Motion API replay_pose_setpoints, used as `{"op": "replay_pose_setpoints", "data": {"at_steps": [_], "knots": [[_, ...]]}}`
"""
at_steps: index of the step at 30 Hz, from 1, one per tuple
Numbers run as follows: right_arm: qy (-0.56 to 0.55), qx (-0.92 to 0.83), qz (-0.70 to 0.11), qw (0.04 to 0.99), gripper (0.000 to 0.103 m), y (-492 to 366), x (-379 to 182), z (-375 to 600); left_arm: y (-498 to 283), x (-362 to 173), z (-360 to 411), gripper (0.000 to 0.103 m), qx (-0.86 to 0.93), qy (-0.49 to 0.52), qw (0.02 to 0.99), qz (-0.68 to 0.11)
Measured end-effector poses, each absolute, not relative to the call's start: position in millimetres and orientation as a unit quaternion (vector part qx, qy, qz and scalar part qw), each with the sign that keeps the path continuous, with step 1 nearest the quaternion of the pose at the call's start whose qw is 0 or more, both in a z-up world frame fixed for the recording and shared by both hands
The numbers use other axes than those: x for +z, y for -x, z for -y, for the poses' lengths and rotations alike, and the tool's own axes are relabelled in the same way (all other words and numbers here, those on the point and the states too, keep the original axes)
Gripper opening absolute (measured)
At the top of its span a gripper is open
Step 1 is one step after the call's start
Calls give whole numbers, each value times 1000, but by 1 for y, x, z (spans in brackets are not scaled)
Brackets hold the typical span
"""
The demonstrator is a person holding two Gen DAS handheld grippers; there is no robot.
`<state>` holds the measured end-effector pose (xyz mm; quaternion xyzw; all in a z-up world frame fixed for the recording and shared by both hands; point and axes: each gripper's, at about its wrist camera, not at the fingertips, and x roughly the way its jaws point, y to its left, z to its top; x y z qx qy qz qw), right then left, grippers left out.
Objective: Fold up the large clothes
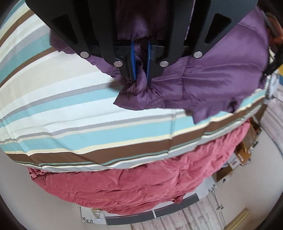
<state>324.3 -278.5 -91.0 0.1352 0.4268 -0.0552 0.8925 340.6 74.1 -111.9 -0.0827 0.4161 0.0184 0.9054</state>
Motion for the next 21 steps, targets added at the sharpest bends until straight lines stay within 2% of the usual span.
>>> {"op": "replay_pose_setpoints", "data": {"at_steps": [6,13,18,21], "knots": [[-121,-73,-412,900,17,-326,-110,272,-340,-132,-72,20,21,75,905,-419],[-110,-81,-408,903,18,-326,-112,269,-336,-131,-71,21,26,71,905,-419],[-106,-84,-406,904,20,-326,-111,267,-312,-100,-59,45,20,66,921,-384],[-106,-85,-406,904,20,-326,-111,267,-291,-76,-37,48,-5,68,933,-355]]}}
